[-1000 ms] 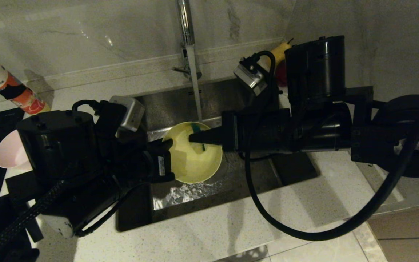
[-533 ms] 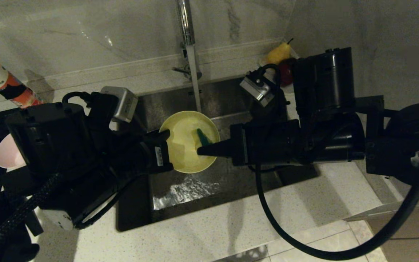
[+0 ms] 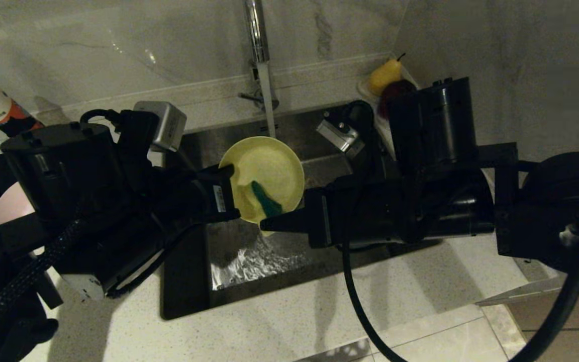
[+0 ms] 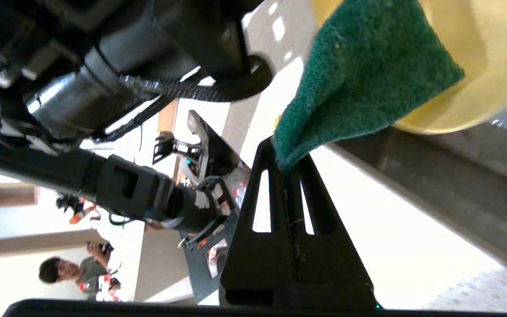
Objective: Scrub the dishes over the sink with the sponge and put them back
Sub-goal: Wipe the bowl
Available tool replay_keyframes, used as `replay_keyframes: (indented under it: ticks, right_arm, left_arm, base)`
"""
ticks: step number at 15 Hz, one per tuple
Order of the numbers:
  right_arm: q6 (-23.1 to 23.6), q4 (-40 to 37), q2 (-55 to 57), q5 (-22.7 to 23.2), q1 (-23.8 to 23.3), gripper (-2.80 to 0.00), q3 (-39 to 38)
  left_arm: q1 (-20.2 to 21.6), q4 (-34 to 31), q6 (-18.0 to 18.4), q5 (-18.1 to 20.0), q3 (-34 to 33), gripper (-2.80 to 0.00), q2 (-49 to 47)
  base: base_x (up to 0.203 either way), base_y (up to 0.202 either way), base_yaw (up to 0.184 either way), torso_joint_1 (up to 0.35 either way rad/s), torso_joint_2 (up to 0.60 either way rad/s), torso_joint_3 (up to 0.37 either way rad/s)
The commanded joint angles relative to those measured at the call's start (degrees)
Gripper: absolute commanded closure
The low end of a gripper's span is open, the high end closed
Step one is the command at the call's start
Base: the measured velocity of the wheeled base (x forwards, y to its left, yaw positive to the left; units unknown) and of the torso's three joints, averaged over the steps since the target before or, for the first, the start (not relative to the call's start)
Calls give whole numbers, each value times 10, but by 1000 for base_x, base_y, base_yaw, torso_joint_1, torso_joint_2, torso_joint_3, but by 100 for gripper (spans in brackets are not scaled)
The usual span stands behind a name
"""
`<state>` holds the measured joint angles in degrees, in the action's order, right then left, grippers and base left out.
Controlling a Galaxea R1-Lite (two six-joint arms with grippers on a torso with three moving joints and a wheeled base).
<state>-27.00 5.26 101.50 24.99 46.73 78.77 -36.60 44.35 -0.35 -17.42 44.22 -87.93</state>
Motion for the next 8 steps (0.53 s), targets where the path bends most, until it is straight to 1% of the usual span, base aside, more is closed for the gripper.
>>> replay_keyframes:
  ticks: [1,5,8]
  right_arm:
    - [-2,2,16,2,6,0,9]
    - [-3,3,30,1,5,0,47]
    - [-3,1,29,2,-6,0,68]
  left_arm:
    - [-1,5,-3,0,-2,0,-4]
    - [-1,5,-4,1,-9,0,-1]
    - [-1,6,-4,1,-26,0,5]
  base:
    - [0,0,0,0,0,0]
    - [0,0,0,0,0,0]
    - [0,0,0,0,0,0]
